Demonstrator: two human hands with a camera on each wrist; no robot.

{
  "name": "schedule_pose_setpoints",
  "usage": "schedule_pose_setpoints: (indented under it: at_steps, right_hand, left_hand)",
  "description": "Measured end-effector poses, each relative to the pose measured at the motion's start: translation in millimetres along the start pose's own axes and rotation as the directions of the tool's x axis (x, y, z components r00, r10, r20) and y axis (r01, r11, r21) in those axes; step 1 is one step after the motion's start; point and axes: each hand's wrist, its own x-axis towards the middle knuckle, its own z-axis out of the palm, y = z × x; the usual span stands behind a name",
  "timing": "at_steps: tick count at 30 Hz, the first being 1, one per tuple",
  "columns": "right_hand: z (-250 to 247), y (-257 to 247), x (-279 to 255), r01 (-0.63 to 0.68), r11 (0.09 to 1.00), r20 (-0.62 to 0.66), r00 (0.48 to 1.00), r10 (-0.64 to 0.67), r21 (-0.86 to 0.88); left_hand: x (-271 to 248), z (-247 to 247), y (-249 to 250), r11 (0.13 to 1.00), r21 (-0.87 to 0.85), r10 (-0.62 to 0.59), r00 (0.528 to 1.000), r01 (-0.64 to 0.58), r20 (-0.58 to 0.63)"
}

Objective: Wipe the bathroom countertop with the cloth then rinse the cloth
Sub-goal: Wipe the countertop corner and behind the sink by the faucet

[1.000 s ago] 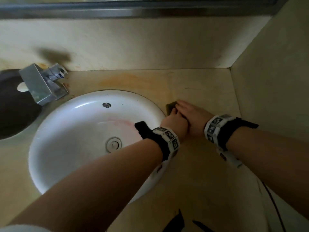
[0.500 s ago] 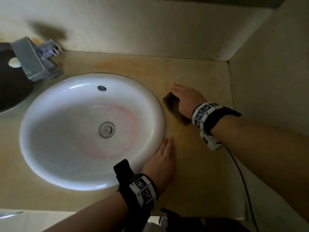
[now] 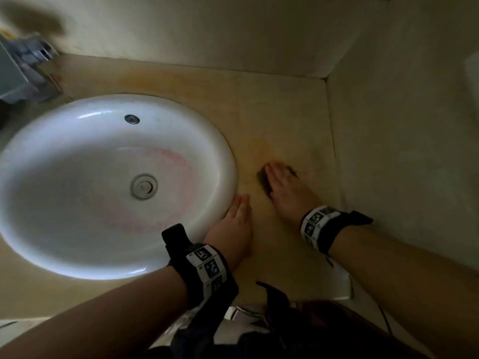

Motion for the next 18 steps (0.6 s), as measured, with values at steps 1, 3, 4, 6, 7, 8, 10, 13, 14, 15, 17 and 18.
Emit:
schedule_pose_setpoints:
  at_steps: [1,3,4,6,7,8,10,13,14,15,17,18]
  right_hand:
    - [-6.9,7.8,9.9,-0.109,0.993,-0.049,0.993,0.112,0.043]
    - [-15.2,11.4,26.7,-0.283,0.951,-0.098,0.95,0.296,0.124]
    - [-16.6,4.1,33.5,-0.293,0.947,-0.105,0.946,0.308,0.135]
    - [-14.0,-21.1,37.1,-0.203,0.971,-0.08,0.974,0.213,0.125]
    - [-8.3,-34.8,33.8,-0.135,0.986,-0.063,0.988,0.141,0.1]
    - [-1.6,-45.3,27.0,-0.079,0.995,-0.044,0.996,0.081,0.059]
    - [9.5,-50.3,4.4,-0.047,0.999,-0.013,0.999,0.047,0.009]
    - [21.1,-26.2,-26.1,-0.136,0.99,-0.001,0.991,0.136,0.025]
    - [21.9,-15.3,-32.4,-0.199,0.978,-0.003,0.98,0.199,0.059]
    - [20.1,-5.0,-33.8,-0.259,0.961,-0.015,0.965,0.262,0.094]
    - [12.0,11.7,-19.6,-0.343,0.927,-0.066,0.932,0.356,0.155]
    - [4.6,17.2,-5.3,-0.366,0.914,-0.091,0.918,0.385,0.175]
  left_hand:
    - [1.4,-0.1,-0.3,1.0,0.014,0.002,1.0,-0.002,0.0]
    - [2.1,2.1,-1.1,0.999,0.049,0.02,1.0,-0.021,0.01]
    - [1.9,3.8,-2.2,0.998,0.058,0.021,1.0,-0.022,0.012]
    - [1.4,4.2,-3.4,0.999,0.047,0.02,1.0,-0.02,0.014]
    - [1.0,4.5,-3.7,0.999,0.05,0.02,1.0,-0.021,0.009]
    - [0.5,4.0,-3.7,0.997,0.067,0.023,1.0,-0.022,-0.001]
    - [-0.9,1.7,-3.0,0.994,0.107,0.032,0.999,-0.03,-0.016]
    - [-4.9,0.4,-3.2,0.996,0.084,0.034,0.999,-0.032,-0.022]
    - [-4.9,1.2,-3.4,0.998,0.059,0.029,0.999,-0.028,-0.017]
    - [-4.3,2.3,-3.7,0.999,0.035,0.024,1.0,-0.023,-0.02]
    - [-2.1,3.9,-4.6,1.0,0.0,0.024,1.0,-0.024,-0.019]
    - [-1.2,4.6,-4.6,1.0,-0.018,0.025,1.0,-0.025,-0.011]
